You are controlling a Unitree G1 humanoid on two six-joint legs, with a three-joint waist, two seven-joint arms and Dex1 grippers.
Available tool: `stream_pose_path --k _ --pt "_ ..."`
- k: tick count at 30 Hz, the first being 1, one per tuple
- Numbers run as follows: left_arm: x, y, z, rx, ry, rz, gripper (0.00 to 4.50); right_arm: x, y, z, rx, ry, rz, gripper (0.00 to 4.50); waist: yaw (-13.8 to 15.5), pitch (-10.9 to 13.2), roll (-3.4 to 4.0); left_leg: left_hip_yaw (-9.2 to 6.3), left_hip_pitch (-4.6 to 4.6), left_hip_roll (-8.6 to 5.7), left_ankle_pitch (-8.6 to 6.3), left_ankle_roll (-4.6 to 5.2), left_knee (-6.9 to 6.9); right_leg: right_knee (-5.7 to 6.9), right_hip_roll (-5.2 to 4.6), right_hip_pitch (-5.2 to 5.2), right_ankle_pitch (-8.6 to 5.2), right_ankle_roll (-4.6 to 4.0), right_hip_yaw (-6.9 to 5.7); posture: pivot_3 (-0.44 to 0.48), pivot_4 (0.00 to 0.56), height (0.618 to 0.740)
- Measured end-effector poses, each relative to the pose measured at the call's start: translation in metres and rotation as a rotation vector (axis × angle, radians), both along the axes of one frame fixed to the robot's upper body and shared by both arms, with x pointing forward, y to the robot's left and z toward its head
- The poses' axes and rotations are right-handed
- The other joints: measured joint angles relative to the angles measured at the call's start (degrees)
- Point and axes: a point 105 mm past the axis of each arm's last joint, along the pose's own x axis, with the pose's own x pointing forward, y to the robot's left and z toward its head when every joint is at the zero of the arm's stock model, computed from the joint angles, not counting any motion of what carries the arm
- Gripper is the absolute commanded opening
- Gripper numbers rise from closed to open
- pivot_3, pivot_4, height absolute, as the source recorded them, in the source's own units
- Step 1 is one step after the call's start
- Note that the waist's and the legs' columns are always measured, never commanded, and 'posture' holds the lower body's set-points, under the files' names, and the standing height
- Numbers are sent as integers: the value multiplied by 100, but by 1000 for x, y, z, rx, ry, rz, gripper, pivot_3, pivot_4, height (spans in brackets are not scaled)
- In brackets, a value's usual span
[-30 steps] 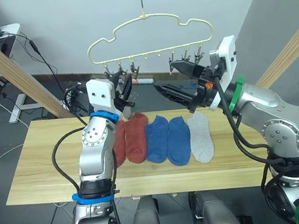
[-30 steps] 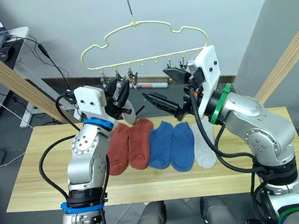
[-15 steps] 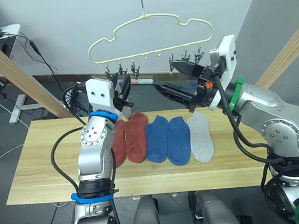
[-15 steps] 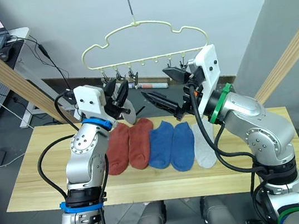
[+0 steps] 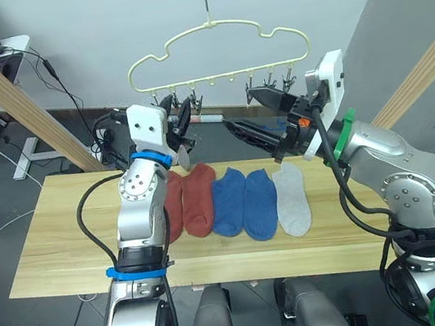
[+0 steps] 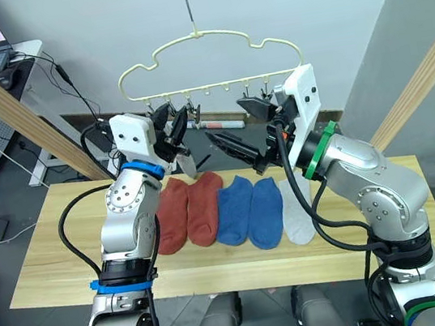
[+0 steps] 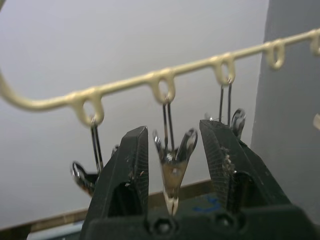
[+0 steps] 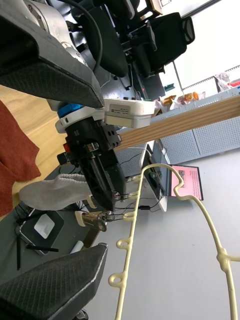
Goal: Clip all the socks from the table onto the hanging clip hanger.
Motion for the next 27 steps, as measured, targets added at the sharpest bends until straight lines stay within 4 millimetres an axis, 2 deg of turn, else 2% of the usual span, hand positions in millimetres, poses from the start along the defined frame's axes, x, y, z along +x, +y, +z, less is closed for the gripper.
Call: stream_pose_path --k 10,17,21,24,27 --pt "3 1 -5 14 9 9 1774 1 -1 0 3 3 -15 4500 -4 0 0 0 0 0 0 0 0 0 0 0 0 0 0 163 318 740" --pt "3 2 -5 2 16 5 254 1 -1 0 5 4 -12 4500 -4 0 0 -1 0 0 0 0 0 0 0 0 0 0 0 169 318 740" --pt "4 1 -5 -10 29 -1 156 1 -1 -2 7 13 -9 4500 -3 0 0 -1 0 0 0 0 1 0 0 0 0 0 0 169 318 740" --pt "5 3 -5 -38 52 -7 156 5 -10 -24 -49 63 -58 4500 6 0 0 -2 -1 -1 0 0 1 -1 0 3 0 0 -1 172 318 740" --pt "4 4 -3 -78 85 -31 156 13 -24 -70 -233 136 -170 4500 8 -1 -1 -2 0 -2 0 0 3 -1 -1 5 0 1 -1 175 318 740"
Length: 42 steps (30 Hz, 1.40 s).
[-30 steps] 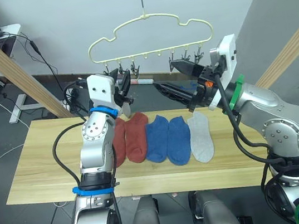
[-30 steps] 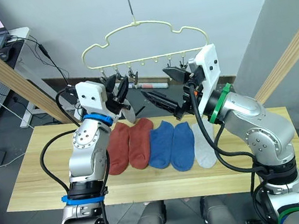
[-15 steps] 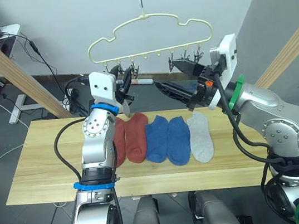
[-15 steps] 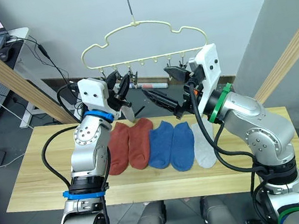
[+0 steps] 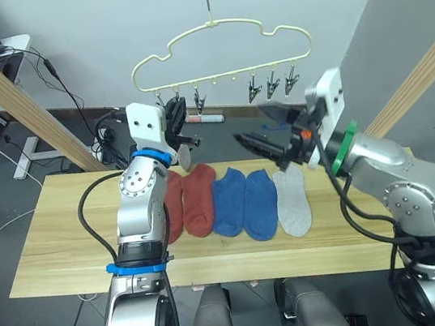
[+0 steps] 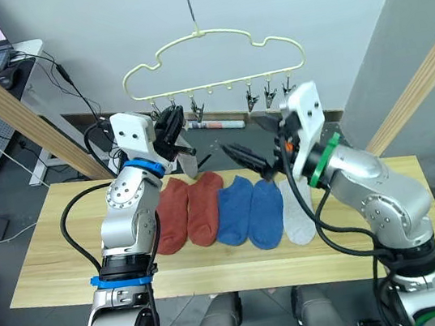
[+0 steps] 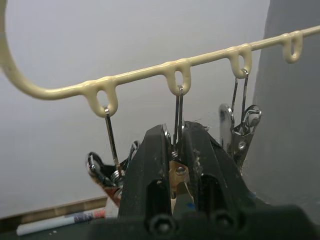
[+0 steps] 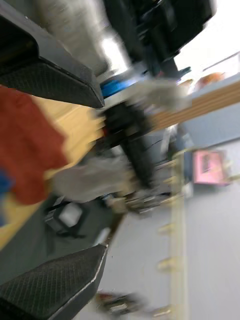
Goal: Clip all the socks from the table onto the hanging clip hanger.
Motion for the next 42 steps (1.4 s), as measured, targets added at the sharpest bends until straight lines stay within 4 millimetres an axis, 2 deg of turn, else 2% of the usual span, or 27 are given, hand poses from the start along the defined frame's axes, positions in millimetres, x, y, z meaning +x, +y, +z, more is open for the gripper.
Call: stream_pose_path --k 2,4,7,14,17,19,22,31,36,40,42 --pt "-2 2 2 -30 39 -25 156 7 -18 -53 -167 106 -105 4500 -4 1 -1 0 0 1 0 -1 1 0 0 -1 0 0 0 182 318 740" --pt "-4 9 4 -62 78 -40 156 11 -30 -97 -273 191 -176 4500 -24 2 -2 3 1 3 1 -2 3 2 1 -3 0 0 2 183 316 740" --pt "-8 13 4 -69 117 -66 156 22 -37 -123 -326 217 -248 4500 -105 3 -2 3 3 5 2 -2 8 4 4 -2 1 3 5 183 316 740" --pt "-16 14 4 -86 139 -94 156 46 -43 -158 -369 237 -349 4500 -140 4 -2 3 3 2 3 -4 12 2 4 3 3 6 7 210 315 740" --pt "-16 15 4 -91 142 -94 156 52 -42 -163 -378 235 -341 4500 -133 3 -3 2 4 2 3 -4 12 2 3 6 3 5 5 210 315 740" --pt "-17 14 3 -91 150 -96 156 53 -43 -164 -372 242 -334 4138 -133 3 -3 1 5 2 2 -4 16 3 3 9 3 6 5 210 315 740" --pt "-17 14 3 -93 152 -99 156 50 -47 -168 -335 275 -342 3271 -121 3 -3 -1 6 2 2 -4 20 4 3 12 5 10 5 213 317 740" --pt "-17 13 3 -98 153 -106 156 34 -61 -173 -233 364 -369 51 -109 3 -3 0 6 2 2 -3 22 3 3 13 7 13 6 213 317 740" --pt "-17 13 2 -100 158 -111 156 23 -50 -169 -63 418 -325 51 -115 3 -2 -1 5 4 2 -3 21 3 4 10 7 13 6 200 315 740" --pt "-18 11 0 -106 171 -123 156 11 -24 -143 65 382 -164 51 -136 4 -1 2 5 2 2 -3 21 3 4 10 7 13 10 200 315 740" --pt "-18 11 0 -109 174 -126 156 8 -19 -135 82 363 -130 51 -137 4 -1 0 5 3 2 -3 22 3 4 10 7 13 7 200 315 740"
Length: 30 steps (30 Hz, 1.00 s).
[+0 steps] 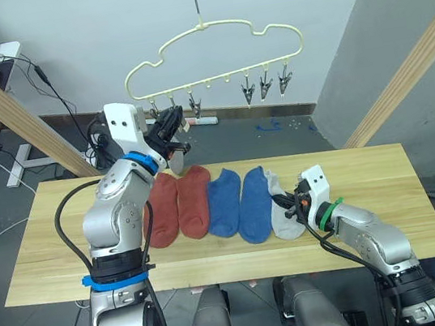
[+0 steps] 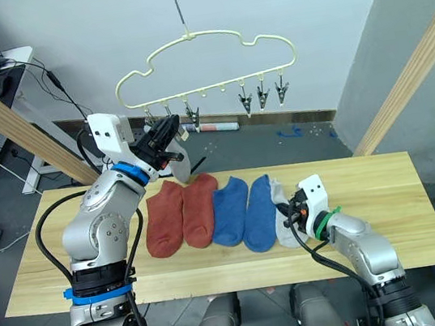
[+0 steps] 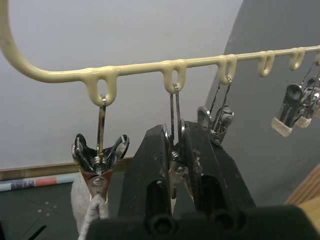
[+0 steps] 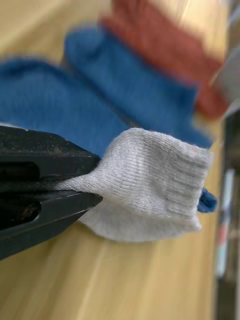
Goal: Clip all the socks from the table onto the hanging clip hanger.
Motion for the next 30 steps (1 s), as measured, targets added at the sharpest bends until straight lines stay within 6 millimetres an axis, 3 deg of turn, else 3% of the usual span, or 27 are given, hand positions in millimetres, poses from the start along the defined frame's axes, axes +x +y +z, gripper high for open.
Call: stream_pose_path --k 10,11,14,22,25,27,30 --pt "-4 -2 -1 -6 6 -14 156 -6 -5 -3 -39 15 2 51 4 0 0 0 0 0 0 0 -1 -1 0 0 0 0 0 200 315 740" --pt "-4 -2 -1 -6 6 -14 156 -6 -6 -5 -50 18 1 557 3 0 0 1 0 0 0 0 -1 -1 0 0 0 0 1 200 315 740" --pt "-4 -2 -1 -5 7 -16 156 -4 -6 -15 -110 22 -4 1358 3 0 0 2 0 0 0 0 -1 -1 0 -2 0 0 1 200 315 740" --pt "-4 -3 -1 -3 7 -17 156 7 -20 -24 -217 -3 -73 1358 4 0 0 2 0 -1 0 0 -1 -1 0 -1 0 0 2 201 315 740" --pt "-4 -3 -1 -2 7 -18 156 8 -26 -27 -242 3 -90 810 5 0 0 2 0 -1 0 0 -1 -1 0 -1 0 0 2 201 315 740" --pt "-4 -4 -2 -1 8 -20 156 8 -27 -27 -240 4 -90 119 5 0 0 1 0 0 0 0 -1 -1 0 -1 0 0 2 201 315 740" --pt "-4 -4 -2 -1 7 -20 156 8 -30 -23 -238 -8 -96 29 6 0 0 2 -1 0 0 0 -1 -1 0 -1 0 0 2 201 315 740"
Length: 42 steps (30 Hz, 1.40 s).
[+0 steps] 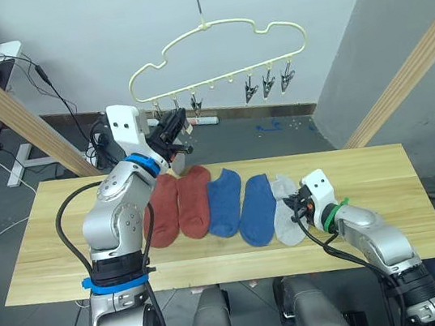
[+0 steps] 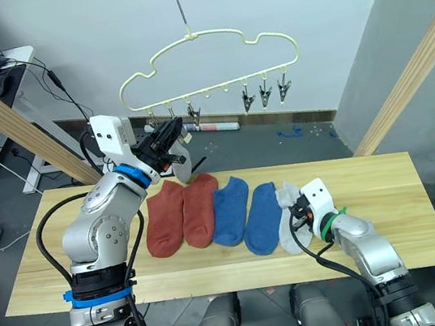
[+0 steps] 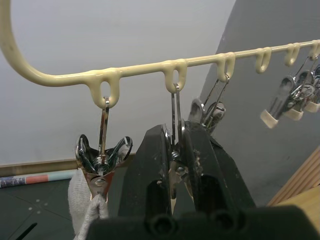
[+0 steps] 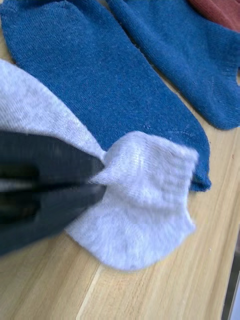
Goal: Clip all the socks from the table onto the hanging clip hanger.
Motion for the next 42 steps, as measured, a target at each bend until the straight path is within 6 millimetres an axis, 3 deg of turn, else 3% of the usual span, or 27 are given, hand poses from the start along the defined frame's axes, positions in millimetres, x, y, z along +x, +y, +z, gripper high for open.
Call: stream_pose_path --k 7,9,12,16,19,25,42 --pt "0 0 0 1 2 0 156 -9 -4 15 -23 -44 47 29 1 0 0 -1 0 0 0 0 0 0 0 0 0 0 0 199 313 740" --pt "0 0 0 -65 40 -24 156 -11 -4 28 -60 -99 95 29 2 3 4 0 -1 -2 0 0 2 1 -1 0 0 1 1 193 314 740" --pt "-1 2 3 -233 144 -83 156 -16 -1 66 -205 -292 225 29 -10 3 0 -1 -1 -1 0 0 4 -1 0 2 0 5 -2 184 314 740" --pt "-1 3 6 -547 320 -202 156 -24 26 92 -305 -496 374 29 -22 4 -3 -7 0 2 0 -1 4 1 1 1 -1 8 -6 178 313 740" --pt "-4 6 10 -680 405 -262 156 -26 49 104 -304 -597 423 29 -27 5 -5 -3 0 2 4 -8 5 1 0 1 1 10 -1 178 313 740" --pt "-14 6 11 -788 494 -328 156 -24 91 144 -235 -789 445 29 18 6 -9 -14 -1 1 19 -34 5 1 -2 3 2 11 -8 193 311 740" --pt "-21 -1 13 -807 522 -341 156 -18 107 156 -195 -836 438 29 161 6 -9 -15 0 2 22 -38 4 1 -21 3 3 9 -9 199 311 740"
